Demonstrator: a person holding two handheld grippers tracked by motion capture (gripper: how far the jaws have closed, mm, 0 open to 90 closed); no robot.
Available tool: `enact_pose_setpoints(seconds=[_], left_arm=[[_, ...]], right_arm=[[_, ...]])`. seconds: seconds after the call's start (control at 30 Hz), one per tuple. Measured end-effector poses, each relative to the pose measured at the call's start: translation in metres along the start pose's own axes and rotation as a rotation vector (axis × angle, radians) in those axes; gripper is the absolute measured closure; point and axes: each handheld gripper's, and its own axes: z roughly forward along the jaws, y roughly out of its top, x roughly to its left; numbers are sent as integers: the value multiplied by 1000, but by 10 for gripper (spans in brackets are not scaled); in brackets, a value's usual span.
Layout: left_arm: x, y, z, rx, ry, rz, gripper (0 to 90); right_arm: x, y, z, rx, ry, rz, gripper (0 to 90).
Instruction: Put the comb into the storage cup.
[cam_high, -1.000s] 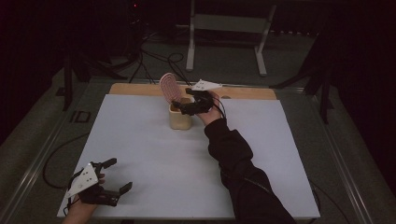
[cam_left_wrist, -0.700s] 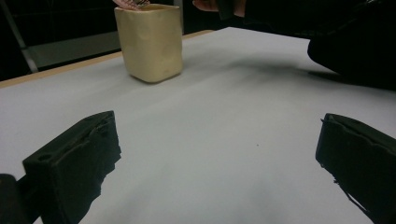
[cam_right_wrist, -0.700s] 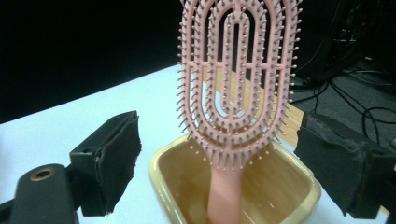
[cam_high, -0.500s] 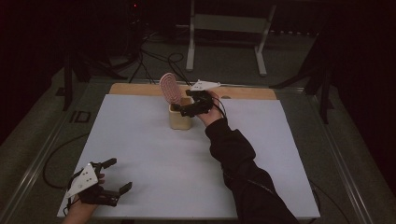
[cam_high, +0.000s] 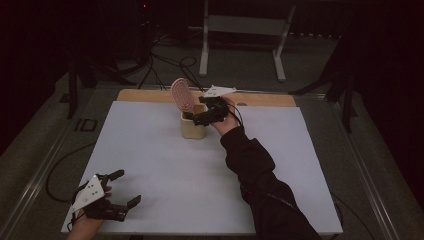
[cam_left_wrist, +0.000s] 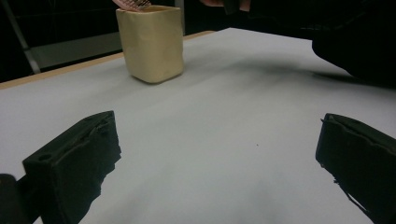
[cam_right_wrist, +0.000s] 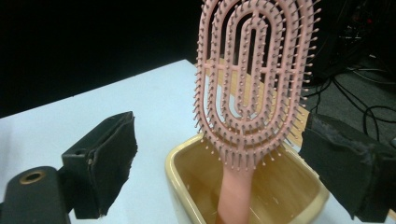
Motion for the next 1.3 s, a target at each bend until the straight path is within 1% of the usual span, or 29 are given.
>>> enact_pose_setpoints(seconds=[0.07,0.1,0.17,0.2,0.27,0.3,0.37,0.4,0.7,0.8,0.93,1.0,1.13,1.3], left_arm=[[0,0,-1,1,2,0,0],[0,0,-1,-2,4,-3,0],[0,-1,-2,-6,6,-10,0],[0,-1,-3,-6,8,-10,0],[0,0,-3,-4,9,-5,0],[0,0,-3,-6,9,-7,0],[-1,-1,-3,-4,9,-12,0],[-1,-1,-3,-1,10,-8,0],[-1,-1,-2,-3,10,-9,0],[-1,0,-3,-1,9,-5,0],[-1,-1,-3,-3,10,-9,0],[-1,-1,-3,-1,11,-6,0],[-2,0,-3,-2,12,-6,0],[-2,0,-3,-1,13,-4,0]], right_arm=[[0,0,-3,-2,8,8,102],[0,0,-4,4,4,1,101],[0,1,-8,18,-2,1,98],[0,1,-9,15,-3,4,98],[-1,1,-12,19,7,13,97],[-1,1,-13,19,6,3,97],[0,2,-17,23,7,1,96],[0,1,-18,20,9,-2,96],[-1,-3,-37,29,13,1,95],[-2,-5,-44,30,15,-1,95],[-1,-9,-53,51,13,-14,95],[-1,-12,-60,47,15,-8,95],[-1,-17,-72,58,2,-20,95],[-2,-29,-88,69,-8,-6,95]])
